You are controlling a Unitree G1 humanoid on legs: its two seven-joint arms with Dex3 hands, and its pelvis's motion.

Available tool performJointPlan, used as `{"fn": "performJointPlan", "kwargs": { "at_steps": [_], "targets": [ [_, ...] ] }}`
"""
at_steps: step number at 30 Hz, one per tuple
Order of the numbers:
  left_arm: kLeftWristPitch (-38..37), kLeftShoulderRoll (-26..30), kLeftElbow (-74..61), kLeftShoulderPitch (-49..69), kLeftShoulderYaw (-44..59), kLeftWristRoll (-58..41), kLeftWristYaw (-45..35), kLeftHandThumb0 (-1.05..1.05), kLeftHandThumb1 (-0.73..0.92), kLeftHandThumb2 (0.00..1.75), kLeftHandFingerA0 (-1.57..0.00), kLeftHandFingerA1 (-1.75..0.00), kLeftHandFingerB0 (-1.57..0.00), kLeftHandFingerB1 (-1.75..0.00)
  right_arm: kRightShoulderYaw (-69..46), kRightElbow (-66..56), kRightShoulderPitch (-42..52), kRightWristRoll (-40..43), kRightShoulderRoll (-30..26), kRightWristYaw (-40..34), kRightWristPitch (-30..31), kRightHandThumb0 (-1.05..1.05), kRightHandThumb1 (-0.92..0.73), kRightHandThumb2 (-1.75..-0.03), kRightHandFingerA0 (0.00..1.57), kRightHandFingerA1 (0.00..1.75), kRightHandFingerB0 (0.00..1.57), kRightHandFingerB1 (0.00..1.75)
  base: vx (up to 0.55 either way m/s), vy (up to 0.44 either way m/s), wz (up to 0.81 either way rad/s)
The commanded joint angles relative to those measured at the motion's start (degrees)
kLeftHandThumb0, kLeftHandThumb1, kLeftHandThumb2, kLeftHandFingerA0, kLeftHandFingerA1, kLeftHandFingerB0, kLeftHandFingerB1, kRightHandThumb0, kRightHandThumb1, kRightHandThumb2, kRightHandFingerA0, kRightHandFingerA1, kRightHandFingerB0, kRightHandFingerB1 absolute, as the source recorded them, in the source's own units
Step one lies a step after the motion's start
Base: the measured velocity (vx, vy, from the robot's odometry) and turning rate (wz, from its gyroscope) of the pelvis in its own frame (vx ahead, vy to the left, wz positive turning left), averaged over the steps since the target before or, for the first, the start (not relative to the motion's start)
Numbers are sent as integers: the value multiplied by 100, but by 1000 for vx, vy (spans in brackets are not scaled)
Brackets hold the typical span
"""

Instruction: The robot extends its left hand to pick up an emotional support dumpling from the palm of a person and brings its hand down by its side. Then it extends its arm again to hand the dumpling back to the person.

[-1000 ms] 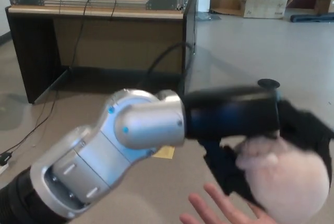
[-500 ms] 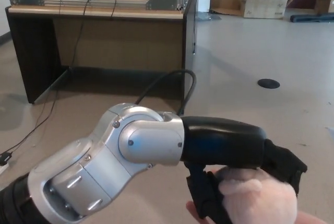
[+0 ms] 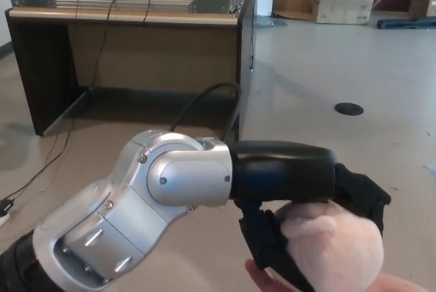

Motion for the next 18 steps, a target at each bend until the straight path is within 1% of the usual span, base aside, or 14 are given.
{"fn": "performJointPlan", "kwargs": {
  "at_steps": [1, 2, 3, 4, 7, 8, 9, 10, 12, 13, 15, 16, 17, 18],
  "targets": [
    [233, -12, -30, -78, 124, 193, -163, -45, 76, 61, -78, -136, -82, -99, -26, 54, -78, -24, -109, -60, -68, -50, -72, -62, 91, 87, 69, 48, 0, 0, 0],
    [238, 10, -29, -94, 116, 223, -193, -46, 78, 61, -78, -132, -80, -99, -27, 56, -76, -23, -111, -58, -70, -50, -72, -62, 91, 87, 69, 48, 0, 0, 0],
    [244, 36, -28, -113, 109, 264, -234, -46, 78, 61, -78, -132, -80, -99, -29, 58, -74, -21, -113, -55, -73, -50, -72, -62, 91, 87, 69, 48, 0, 0, 0],
    [266, 99, 8, -203, 74, 291, -379, -49, 81, 62, -74, -131, -75, -102, -35, 62, -82, -16, -115, -55, -73, -50, -72, -62, 91, 87, 69, 48, 0, 0, 0],
    [283, 112, 22, -238, 69, 317, -460, -49, 81, 62, -74, -131, -75, -102, -37, 65, -86, -14, -116, -55, -75, -50, -72, -62, 91, 87, 69, 48, 0, 0, 0],
    [291, 165, 39, -304, 64, 326, -560, -50, 83, 63, -71, -127, -74, -101, -40, 68, -91, -12, -118, -56, -75, -50, -72, -62, 91, 87, 69, 48, 0, 0, 0],
    [294, 179, 44, -323, 64, 331, -590, -50, 83, 63, -71, -127, -74, -101, -41, 69, -92, -12, -118, -56, -75, -50, -72, -62, 91, 87, 69, 48, 0, 0, 0],
    [301, 216, 61, -375, 57, 348, -663, -52, 85, 63, -70, -125, -70, -100, -42, 73, -105, -11, -114, -56, -72, -50, -72, -62, 91, 87, 69, 48, 0, 0, 0],
    [309, 252, 79, -430, 50, 368, -738, -52, 85, 63, -70, -125, -70, -100, -42, 78, -121, -11, -109, -56, -68, -50, -72, -62, 91, 87, 69, 48, 0, 0, 0],
    [247, 302, 106, -488, 14, 427, -812, -104, 57, 58, 0, -11, 0, 0, -33, -38, -132, -68, -87, -174, 195, -54, -66, -61, 101, 64, 69, 40, 0, 0, 0],
    [152, 365, 142, -560, -39, 509, -902, -104, 57, 58, 0, -11, 0, 0, -20, -223, -142, -156, -55, -351, 598, -54, -66, -61, 101, 64, 69, 40, 0, 0, 0],
    [128, 362, 220, -621, -43, 475, -976, -83, 47, 89, 0, -8, 0, 0, -117, -34, -208, 49, 1, -137, 473, -45, -63, -60, 88, 55, 71, 45, 0, 0, 0],
    [120, 361, 243, -639, -43, 466, -1000, -83, 47, 89, 0, -8, 0, 0, -145, 12, -224, 107, 17, -76, 444, -45, -63, -60, 88, 55, 71, 45, 0, 0, 0],
    [-75, 329, 281, -593, -16, 575, -834, -44, 43, 66, -5, -34, 0, -8, -231, -5, -195, 255, 63, 40, 339, -47, -60, -59, 86, 55, 74, 46, 0, 0, 0]
  ]
}}
